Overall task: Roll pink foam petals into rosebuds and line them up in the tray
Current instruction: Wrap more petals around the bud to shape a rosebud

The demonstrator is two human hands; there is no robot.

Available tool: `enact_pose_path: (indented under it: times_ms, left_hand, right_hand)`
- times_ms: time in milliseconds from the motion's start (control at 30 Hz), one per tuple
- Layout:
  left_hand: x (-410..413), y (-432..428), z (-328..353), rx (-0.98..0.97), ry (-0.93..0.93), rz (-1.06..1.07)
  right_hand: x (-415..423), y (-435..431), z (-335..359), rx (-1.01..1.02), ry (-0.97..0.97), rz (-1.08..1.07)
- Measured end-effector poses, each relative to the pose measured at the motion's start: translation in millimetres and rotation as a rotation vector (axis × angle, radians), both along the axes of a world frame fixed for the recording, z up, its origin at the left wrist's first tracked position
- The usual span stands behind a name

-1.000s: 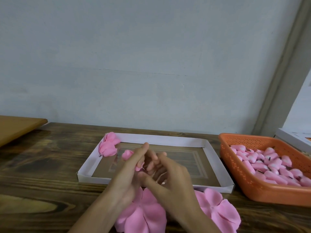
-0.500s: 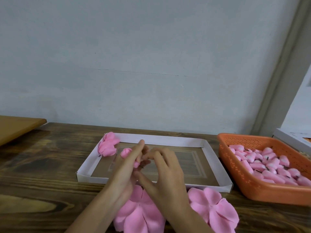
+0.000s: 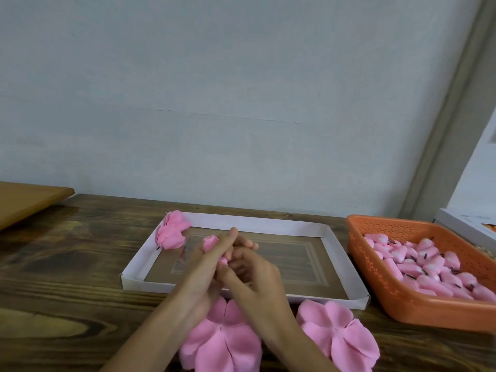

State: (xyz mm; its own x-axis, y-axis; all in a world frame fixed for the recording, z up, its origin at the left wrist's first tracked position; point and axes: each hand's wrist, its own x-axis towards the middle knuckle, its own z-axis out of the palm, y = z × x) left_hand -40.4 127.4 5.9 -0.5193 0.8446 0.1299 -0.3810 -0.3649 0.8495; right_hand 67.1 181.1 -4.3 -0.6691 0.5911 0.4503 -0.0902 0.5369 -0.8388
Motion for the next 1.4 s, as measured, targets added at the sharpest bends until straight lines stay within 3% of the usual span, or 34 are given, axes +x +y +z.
enact_pose_path:
  times_ms: [100,233,300,533,733,1300,1400]
  left_hand:
    - [0,1,-2,-0.021,0.03,0.053]
    - [-6,1,1,-0.094,0.054,0.123]
    - [-9,0,3,-0.127,0.018,0.152]
    - [-17,2,1,-0.053,0.058,0.196]
    - [-17,5,-2,-0.049,0.077,0.169]
    - [-27,10,-13,-0.018,0.18,0.084]
    - [-30,10,-15,0.014,0.174,0.079]
  right_hand:
    - [2,-2,0,0.079,-0.074,-0.015]
    - [9,2,1,0.474,-0.228,-0.127]
    - [15,6,6,0.533,-0.295,-0.108]
    - [29,12,13,0.435,-0.534,0.011]
    - [31,14,17,0.317,-0.534,0.015]
    - [31,26,20,0.294,-0.426,-0.001]
    - [32,29,19,0.214,-0.401,0.024]
